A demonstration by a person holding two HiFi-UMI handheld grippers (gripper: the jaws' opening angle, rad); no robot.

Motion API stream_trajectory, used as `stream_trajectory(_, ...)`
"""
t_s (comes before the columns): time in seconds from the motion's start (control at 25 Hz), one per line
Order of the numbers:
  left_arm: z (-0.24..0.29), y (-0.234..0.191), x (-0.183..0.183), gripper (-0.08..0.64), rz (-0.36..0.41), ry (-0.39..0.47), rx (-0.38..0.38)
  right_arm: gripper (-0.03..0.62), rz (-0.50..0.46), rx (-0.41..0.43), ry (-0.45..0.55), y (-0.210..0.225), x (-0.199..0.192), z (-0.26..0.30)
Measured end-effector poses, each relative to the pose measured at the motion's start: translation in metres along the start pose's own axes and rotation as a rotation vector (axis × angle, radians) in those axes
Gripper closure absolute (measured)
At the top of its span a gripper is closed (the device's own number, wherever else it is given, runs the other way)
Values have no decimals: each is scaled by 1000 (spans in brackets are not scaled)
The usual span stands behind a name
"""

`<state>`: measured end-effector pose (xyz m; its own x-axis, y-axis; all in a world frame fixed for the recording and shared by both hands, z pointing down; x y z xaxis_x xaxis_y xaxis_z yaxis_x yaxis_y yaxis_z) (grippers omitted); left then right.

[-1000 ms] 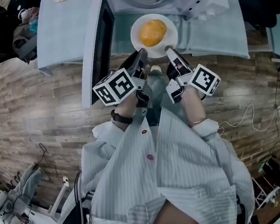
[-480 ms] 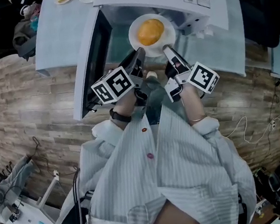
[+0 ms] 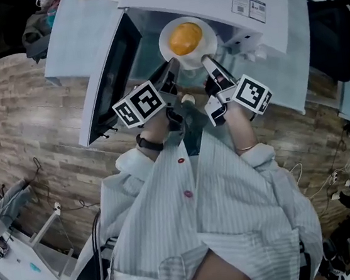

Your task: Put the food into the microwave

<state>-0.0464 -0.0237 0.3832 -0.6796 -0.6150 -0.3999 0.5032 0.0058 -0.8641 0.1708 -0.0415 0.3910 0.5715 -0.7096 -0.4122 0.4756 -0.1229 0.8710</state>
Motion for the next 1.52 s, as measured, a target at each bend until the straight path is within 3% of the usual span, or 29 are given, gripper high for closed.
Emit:
stream_trajectory(0.56,18,0,19,502,6,-38,10,534,22,-24,9,2,12,15)
stream_trajectory(0.88,25,-8,20,502,4,-60,9,531,-20,-53,1,6,14,20)
stream_trajectory(1.52,56,-33,21,499,130,-130,44,505,-122,-160,0,38,11,42)
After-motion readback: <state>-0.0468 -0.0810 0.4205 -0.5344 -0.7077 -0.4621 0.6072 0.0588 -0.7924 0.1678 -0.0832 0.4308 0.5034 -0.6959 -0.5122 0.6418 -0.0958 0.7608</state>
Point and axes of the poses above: the fingertips, and each gripper's own axes: z forward along the fingers, y to its right, x out of its top, the point moved 10 cm from there along -z, backward along the fingers, and after that the axes turned 2 degrees about -z, right-handed, at the moved point
